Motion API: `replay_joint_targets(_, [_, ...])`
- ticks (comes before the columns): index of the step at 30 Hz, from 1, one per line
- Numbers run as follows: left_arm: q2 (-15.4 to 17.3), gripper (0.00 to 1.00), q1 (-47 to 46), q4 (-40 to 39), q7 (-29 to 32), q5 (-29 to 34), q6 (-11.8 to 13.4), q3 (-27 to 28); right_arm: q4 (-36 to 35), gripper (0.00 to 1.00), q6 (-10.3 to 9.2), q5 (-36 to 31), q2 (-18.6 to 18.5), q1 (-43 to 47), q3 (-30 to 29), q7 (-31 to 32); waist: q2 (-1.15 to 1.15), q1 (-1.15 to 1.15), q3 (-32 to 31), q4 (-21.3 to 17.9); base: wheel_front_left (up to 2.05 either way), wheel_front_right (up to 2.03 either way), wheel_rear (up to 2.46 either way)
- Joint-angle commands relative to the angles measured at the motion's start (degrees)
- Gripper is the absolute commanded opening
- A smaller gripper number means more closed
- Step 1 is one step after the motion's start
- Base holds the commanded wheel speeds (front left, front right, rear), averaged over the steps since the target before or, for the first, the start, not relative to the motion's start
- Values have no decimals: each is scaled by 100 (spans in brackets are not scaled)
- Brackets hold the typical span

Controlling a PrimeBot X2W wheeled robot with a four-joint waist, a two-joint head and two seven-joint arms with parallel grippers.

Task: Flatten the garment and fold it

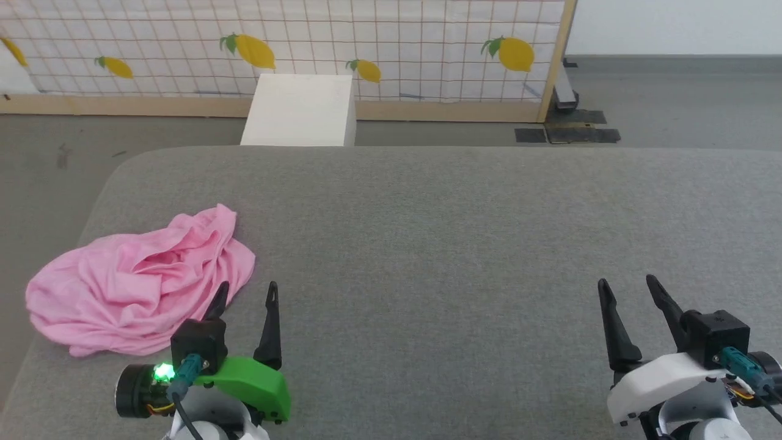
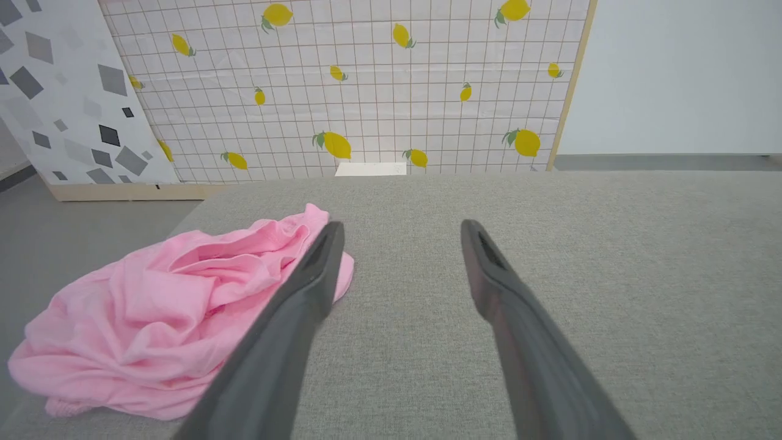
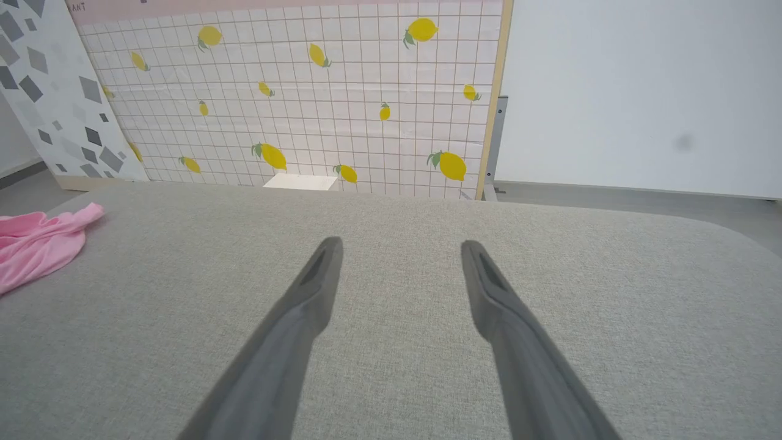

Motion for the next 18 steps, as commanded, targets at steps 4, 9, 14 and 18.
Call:
replay_joint_targets(4, [-11, 100, -131, 86, -97, -81, -15, 18, -104, 100, -4, -64, 8, -86, 22, -31, 17, 0, -11, 257, 0, 0, 0])
replay_joint_targets(9, [-6, 100, -140, 139, -155, -101, -11, 97, -233, 100, -5, -131, 9, -64, 105, 24, 19, 0, -5, 511, 0, 0, 0])
replay_joint_targets(14, [5, 100, -145, 176, -215, -129, -7, 202, -347, 100, -5, -214, 10, -53, 199, 78, 21, 0, 7, 808, 0, 0, 0])
replay_joint_targets(18, [6, 100, -142, 208, -262, -162, -18, 277, -406, 100, -5, -274, 10, -47, 240, 104, 22, 0, 13, 1074, 0, 0, 0])
